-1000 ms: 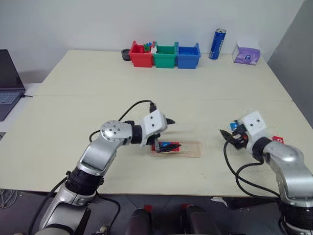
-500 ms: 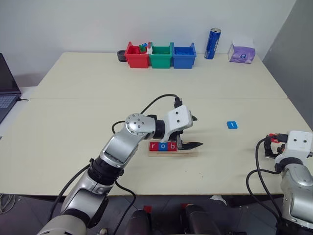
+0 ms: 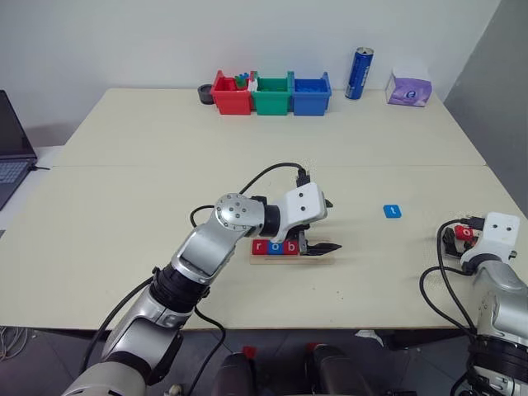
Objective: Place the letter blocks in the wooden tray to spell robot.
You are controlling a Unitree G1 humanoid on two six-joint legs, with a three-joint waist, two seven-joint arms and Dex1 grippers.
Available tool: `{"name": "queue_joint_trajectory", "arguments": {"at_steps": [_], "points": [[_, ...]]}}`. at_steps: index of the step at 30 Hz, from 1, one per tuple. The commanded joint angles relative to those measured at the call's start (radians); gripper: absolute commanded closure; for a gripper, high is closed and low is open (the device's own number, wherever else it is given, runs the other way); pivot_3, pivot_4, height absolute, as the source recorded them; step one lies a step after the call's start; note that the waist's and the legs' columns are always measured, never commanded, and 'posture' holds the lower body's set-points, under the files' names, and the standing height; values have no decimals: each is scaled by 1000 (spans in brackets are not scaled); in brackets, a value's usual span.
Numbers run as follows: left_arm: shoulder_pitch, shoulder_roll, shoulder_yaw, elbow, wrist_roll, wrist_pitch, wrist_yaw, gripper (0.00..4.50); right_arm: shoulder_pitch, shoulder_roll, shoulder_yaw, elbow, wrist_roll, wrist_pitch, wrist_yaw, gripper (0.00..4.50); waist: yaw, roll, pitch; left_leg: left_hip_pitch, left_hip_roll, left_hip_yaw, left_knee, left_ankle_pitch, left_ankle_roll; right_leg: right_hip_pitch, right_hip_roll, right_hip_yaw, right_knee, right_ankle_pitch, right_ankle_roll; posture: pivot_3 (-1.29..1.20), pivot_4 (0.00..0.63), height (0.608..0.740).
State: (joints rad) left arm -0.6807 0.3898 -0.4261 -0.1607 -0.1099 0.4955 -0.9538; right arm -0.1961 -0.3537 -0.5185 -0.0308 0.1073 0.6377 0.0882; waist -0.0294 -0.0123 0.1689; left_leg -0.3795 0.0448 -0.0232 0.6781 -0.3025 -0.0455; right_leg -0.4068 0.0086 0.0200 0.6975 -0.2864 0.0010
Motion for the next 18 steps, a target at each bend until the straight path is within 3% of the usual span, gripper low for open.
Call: {"name": "queue_joint_trajectory", "arguments": {"at_steps": [1, 9, 13, 18], "points": [[-3, 5, 5, -29, 3, -16, -3, 0, -21, -12, -16, 8, 47, 50, 4, 441, 0, 0, 0, 0, 0, 0, 0, 0, 0, 0, 0, 0, 0, 0, 0, 0, 150, 740], [3, 30, 16, -9, 4, -37, -14, 0, 1, -15, 28, -8, 34, 77, -21, 3059, 1, 0, 0, 0, 0, 0, 0, 0, 0, 1, 0, 0, 0, 0, 0, 0, 150, 740], [18, 73, 35, 8, 9, -58, -21, 0, 47, 13, 49, -141, 46, 105, -27, 3040, 2, 0, 0, 0, 0, -1, 0, 0, 0, 1, 0, -1, 0, 0, 0, 0, 150, 740], [48, 135, 69, 24, 4, -78, -27, 0, 192, 78, 183, -466, 56, 194, -21, 3040, 0, 0, 0, 0, 1, -2, -1, 0, 0, 0, 0, -2, 0, -1, 0, 0, 150, 740]]}}
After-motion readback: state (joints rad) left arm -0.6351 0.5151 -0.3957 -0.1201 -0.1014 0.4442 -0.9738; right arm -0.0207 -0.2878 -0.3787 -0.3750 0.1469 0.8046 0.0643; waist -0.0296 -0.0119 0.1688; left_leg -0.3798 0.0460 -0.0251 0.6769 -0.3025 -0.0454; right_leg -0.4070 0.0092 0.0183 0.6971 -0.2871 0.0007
